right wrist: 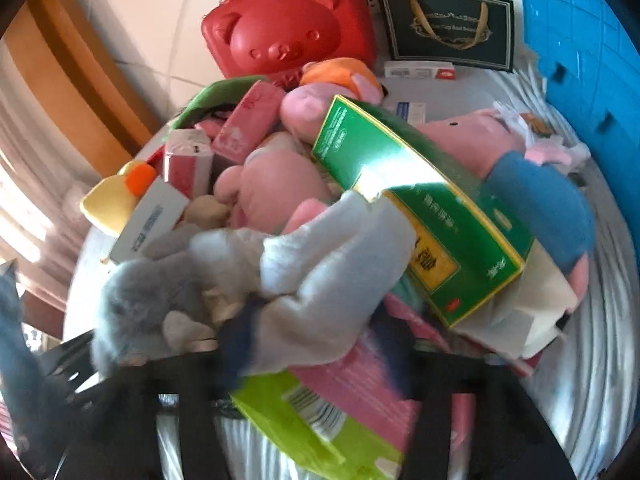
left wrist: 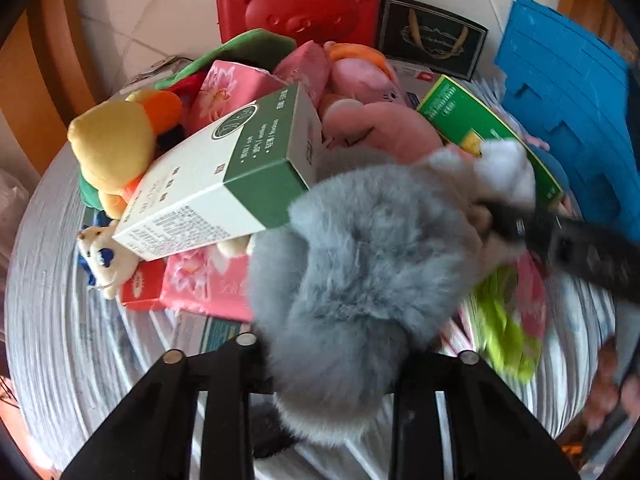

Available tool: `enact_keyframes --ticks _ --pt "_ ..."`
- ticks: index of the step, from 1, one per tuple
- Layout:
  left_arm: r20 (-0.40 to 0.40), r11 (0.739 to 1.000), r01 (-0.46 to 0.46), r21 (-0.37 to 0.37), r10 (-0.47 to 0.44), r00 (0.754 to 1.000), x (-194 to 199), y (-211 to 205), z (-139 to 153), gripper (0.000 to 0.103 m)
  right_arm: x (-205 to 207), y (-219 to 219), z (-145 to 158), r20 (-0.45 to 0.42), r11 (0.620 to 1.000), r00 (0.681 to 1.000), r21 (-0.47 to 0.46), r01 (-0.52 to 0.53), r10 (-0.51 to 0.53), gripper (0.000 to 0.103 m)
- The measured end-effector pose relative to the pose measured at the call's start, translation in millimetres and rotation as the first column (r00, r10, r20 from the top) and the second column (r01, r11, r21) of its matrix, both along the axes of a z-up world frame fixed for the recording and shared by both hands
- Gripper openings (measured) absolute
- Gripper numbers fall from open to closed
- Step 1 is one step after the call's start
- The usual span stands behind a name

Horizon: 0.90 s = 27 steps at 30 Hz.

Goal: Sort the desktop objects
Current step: 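Grasp the grey fluffy plush with the left tool while the right tool grasps the white plush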

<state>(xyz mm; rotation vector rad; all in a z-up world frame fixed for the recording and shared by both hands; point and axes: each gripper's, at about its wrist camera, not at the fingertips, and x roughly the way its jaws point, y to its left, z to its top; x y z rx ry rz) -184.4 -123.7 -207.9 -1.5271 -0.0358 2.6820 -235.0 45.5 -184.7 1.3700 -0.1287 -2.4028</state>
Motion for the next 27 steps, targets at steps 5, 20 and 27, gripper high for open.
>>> enact_keyframes --ticks 5,20,27 --pt "-0.022 0.999 0.032 -0.033 -0.032 0.999 20 3 25 0.048 9 7 14 -0.04 0.999 0.999 0.0 -0.033 0.033 0.02" --pt "0.078 0.99 0.045 -0.135 -0.035 0.996 -22 35 -31 0.081 22 35 -1 -0.01 1.0 1.0 0.005 -0.009 0.009 0.076" --pt "0.011 0.993 0.008 -0.119 -0.006 1.0 -32 32 -13 0.039 6 24 -6 -0.011 0.999 1.0 -0.043 -0.017 0.016 0.019"
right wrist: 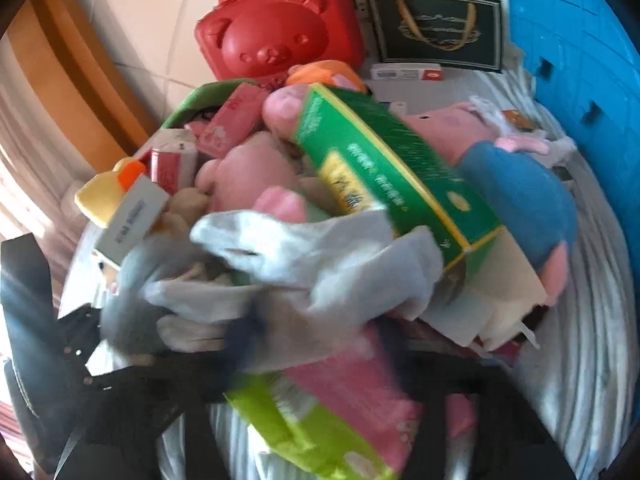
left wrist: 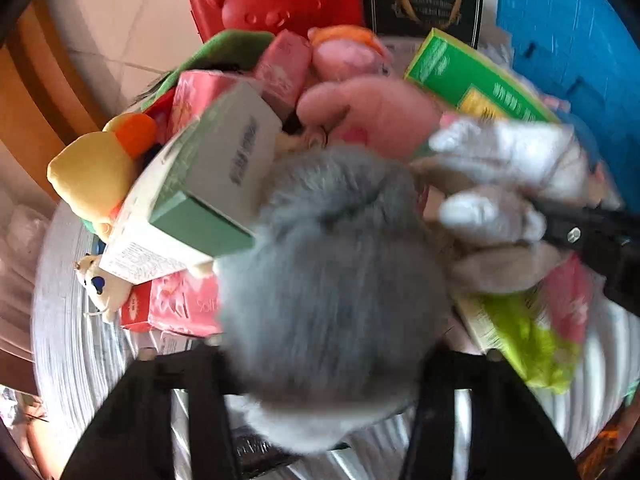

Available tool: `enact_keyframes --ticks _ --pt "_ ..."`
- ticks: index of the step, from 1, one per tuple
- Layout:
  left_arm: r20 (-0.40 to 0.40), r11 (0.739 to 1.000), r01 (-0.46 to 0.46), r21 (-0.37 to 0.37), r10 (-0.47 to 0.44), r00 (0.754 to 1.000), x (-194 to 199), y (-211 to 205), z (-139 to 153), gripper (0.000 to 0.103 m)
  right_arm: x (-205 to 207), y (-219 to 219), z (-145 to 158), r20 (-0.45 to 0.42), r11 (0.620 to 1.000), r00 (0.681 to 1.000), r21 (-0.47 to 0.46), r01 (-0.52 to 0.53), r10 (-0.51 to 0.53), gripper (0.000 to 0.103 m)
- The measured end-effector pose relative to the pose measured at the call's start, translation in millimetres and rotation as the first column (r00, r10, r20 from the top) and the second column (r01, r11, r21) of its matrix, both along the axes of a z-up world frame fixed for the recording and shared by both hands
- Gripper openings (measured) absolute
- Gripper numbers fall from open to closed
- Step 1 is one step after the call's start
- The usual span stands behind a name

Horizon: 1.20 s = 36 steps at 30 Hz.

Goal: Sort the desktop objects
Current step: 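Grasp the grey fluffy plush with the left tool while the right tool grasps the white plush, then carry both plushes into the blue crate and open both tools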

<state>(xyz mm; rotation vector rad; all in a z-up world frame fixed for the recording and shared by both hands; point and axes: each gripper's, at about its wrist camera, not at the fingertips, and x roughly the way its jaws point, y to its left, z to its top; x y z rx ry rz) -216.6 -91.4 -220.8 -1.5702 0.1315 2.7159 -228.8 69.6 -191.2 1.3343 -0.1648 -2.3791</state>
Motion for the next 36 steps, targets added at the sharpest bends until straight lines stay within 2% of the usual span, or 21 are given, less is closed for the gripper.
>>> enact_keyframes --ticks 1,4,8,11,15,19,26,31,36 --pt "0.001 0.999 -0.007 0.043 0.007 1.0 0 -4 6 0.035 1 -3 4 -0.006 1.0 1.0 0.001 -0.009 0.009 0.016" --pt "-0.044 0.999 -0.012 0.046 0.014 0.999 7 -8 26 0.018 8 -11 25 -0.058 0.999 0.998 0.036 -0.019 0.021 0.014" --pt "-0.126 0.998 0.005 0.063 0.003 0.992 17 -8 65 0.016 14 -11 62 -0.131 1.0 0.991 0.011 -0.028 0.029 0.013" --pt "-0.156 0.998 0.011 0.058 -0.001 0.988 14 -16 81 0.016 16 -12 85 -0.175 1.0 0.984 0.004 -0.03 0.031 0.013" --pt "-0.174 0.997 0.02 0.073 -0.007 0.985 22 -21 91 0.016 21 -10 100 -0.202 1.0 0.979 0.023 -0.007 0.011 0.013" --pt "-0.235 0.997 0.035 0.07 -0.017 0.972 26 -20 117 0.016 24 -2 112 -0.218 1.0 0.976 0.027 0.015 -0.008 0.013" --pt "-0.376 0.992 0.109 0.059 -0.08 0.923 27 1 178 0.016 30 13 164 -0.312 0.996 0.948 0.025 0.082 -0.07 0.013" --pt "-0.473 0.977 0.199 0.081 -0.138 0.87 25 37 225 0.016 46 52 220 -0.41 0.982 0.896 0.001 0.187 -0.17 0.013" --pt "-0.538 0.948 0.303 0.098 -0.206 0.818 22 104 267 0.016 62 112 272 -0.488 0.957 0.835 -0.002 0.289 -0.253 0.013"
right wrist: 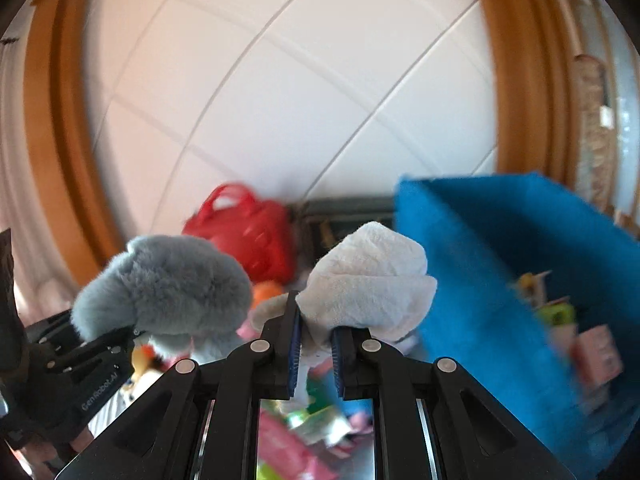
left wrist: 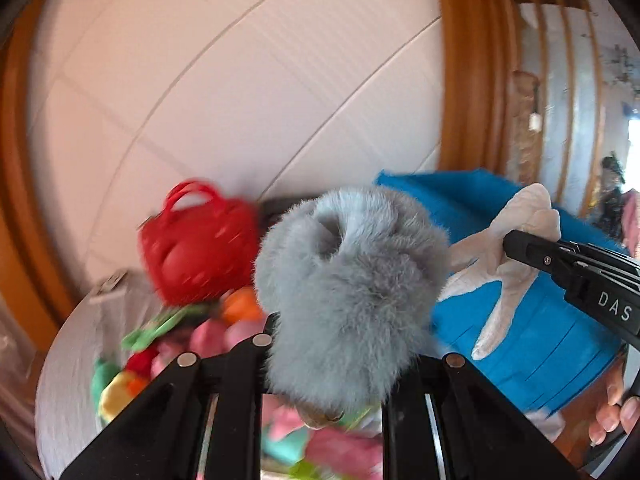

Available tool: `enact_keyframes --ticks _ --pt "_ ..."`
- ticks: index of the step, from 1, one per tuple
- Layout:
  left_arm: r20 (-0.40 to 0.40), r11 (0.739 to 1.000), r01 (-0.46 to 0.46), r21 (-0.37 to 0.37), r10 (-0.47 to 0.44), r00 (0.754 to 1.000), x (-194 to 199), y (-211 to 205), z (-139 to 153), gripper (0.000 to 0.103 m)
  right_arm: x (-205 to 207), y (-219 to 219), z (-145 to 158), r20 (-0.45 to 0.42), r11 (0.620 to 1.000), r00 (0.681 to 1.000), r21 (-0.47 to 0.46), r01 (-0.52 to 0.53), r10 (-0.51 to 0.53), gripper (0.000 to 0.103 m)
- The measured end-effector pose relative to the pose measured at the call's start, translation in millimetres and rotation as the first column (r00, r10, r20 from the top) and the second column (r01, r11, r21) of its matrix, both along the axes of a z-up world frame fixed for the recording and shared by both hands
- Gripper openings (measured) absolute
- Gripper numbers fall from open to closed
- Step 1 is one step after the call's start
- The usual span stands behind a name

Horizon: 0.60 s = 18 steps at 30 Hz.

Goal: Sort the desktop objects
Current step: 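Carry both plushes into the blue crate and open both tools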

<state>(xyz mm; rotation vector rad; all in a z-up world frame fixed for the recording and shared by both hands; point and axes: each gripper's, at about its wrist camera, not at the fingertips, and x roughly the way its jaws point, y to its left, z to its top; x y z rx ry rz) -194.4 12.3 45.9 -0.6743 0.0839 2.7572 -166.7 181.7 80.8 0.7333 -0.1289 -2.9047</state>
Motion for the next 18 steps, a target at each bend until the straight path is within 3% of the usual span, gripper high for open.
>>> enact_keyframes --ticks 5,11,18 --pt "-0.041 0.996 0.082 0.037 -0.081 0.996 -10 84 37 0.016 0 76 41 -0.041 0.995 0.995 0.047 0.092 -0.09 0.013" --pt "-0.03 0.99 0.132 0.056 -0.13 0.991 -44 202 64 0.016 -34 184 71 -0.023 0.985 0.988 0.078 0.157 -0.156 0.013" --pt "0.129 0.994 0.108 -0.016 -0.105 0.986 -117 310 50 0.016 -115 279 55 0.121 0.974 0.97 0.113 0.199 -0.212 0.013"
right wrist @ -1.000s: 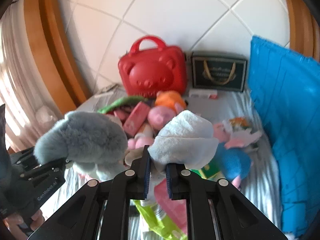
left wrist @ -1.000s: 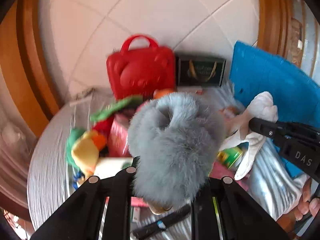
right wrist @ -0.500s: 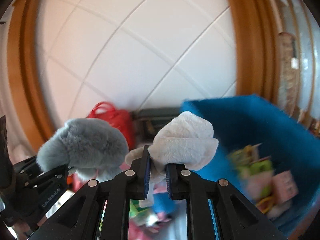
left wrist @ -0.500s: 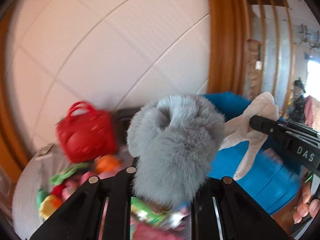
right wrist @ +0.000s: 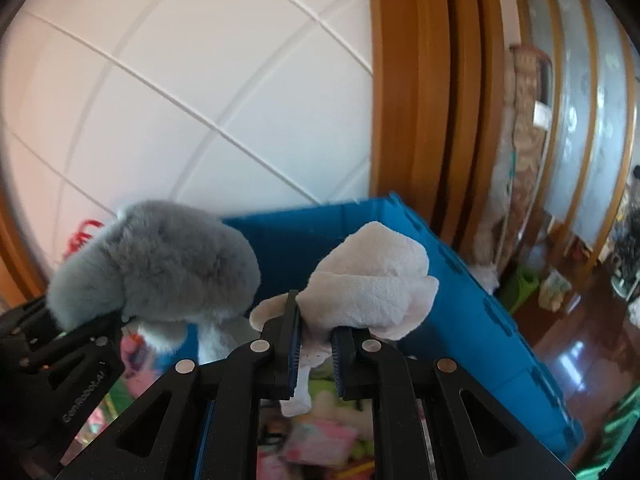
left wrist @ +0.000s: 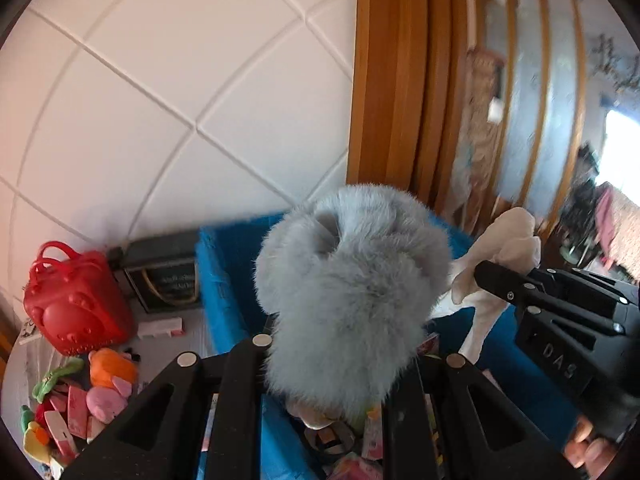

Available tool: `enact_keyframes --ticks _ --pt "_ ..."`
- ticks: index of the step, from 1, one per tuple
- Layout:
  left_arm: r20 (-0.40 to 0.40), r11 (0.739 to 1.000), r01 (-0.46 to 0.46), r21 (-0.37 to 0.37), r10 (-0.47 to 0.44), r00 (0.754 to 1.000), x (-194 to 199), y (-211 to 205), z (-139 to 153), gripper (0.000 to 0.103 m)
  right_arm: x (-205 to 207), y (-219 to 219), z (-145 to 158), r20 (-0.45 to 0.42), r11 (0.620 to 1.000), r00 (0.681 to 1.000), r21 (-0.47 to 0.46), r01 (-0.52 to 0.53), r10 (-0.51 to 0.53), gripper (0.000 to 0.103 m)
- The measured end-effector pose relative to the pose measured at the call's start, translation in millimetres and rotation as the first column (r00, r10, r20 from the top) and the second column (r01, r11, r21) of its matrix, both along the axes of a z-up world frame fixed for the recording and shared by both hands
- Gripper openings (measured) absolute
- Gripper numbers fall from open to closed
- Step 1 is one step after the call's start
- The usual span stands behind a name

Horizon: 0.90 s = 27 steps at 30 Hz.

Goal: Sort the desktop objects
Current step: 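Carry both plushes into the blue crate and open both tools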

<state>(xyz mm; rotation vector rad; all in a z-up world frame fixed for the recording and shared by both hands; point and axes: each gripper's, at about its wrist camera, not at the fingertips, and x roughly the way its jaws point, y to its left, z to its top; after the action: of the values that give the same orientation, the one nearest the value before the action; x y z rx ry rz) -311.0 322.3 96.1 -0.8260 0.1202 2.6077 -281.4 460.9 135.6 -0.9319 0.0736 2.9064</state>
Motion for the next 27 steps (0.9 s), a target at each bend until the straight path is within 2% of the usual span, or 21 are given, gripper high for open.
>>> enact_keyframes --ticks 6,10,13,16,17,18,19,21,22,25,27 --pt "0.186 0.988 -0.03 -0.153 0.058 0.981 -46 58 -47 0.016 -60 41 -57 0.133 0.999 0.991 -0.021 0.029 -0.026 0.013" --pt "0.223 0.971 -0.053 -0.232 0.106 0.969 -71 79 -70 0.016 -87 55 -84 0.175 0.998 0.984 -0.059 0.028 -0.017 0.013" --pt "0.237 0.968 -0.093 -0.234 0.15 0.96 -82 79 -80 0.016 -99 58 -92 0.167 0.996 0.986 -0.091 0.018 -0.003 0.013" --pt "0.257 0.968 -0.133 -0.21 0.186 0.948 -94 75 -86 0.022 -106 67 -85 0.081 0.992 0.997 -0.129 0.016 -0.006 0.017" --pt "0.253 0.966 -0.138 -0.221 0.193 0.948 -99 75 -88 0.025 -107 68 -82 0.047 0.991 0.999 -0.134 0.022 -0.015 0.024" --pt "0.24 0.961 -0.135 -0.241 0.194 0.951 -101 81 -87 0.033 -109 70 -83 0.038 0.989 0.999 -0.145 0.026 -0.021 0.036" --pt "0.225 0.958 -0.133 -0.254 0.192 0.955 -100 84 -86 0.043 -114 73 -85 0.039 0.988 0.999 -0.153 0.032 -0.027 0.044" --pt "0.188 0.951 -0.14 -0.277 0.196 0.962 -99 89 -84 0.058 -122 76 -91 0.065 0.986 0.997 -0.163 0.043 -0.032 0.069" --pt "0.181 0.95 -0.141 -0.28 0.197 0.964 -98 91 -82 0.063 -125 76 -94 0.083 0.987 0.996 -0.152 0.051 -0.039 0.072" --pt "0.204 0.947 -0.133 -0.291 0.197 0.959 -105 90 -86 0.063 -131 77 -99 0.112 0.99 0.993 -0.125 0.059 -0.045 0.076" --pt "0.227 0.948 -0.126 -0.293 0.197 0.954 -107 91 -89 0.063 -136 82 -101 0.127 0.989 0.991 -0.132 0.063 -0.046 0.086"
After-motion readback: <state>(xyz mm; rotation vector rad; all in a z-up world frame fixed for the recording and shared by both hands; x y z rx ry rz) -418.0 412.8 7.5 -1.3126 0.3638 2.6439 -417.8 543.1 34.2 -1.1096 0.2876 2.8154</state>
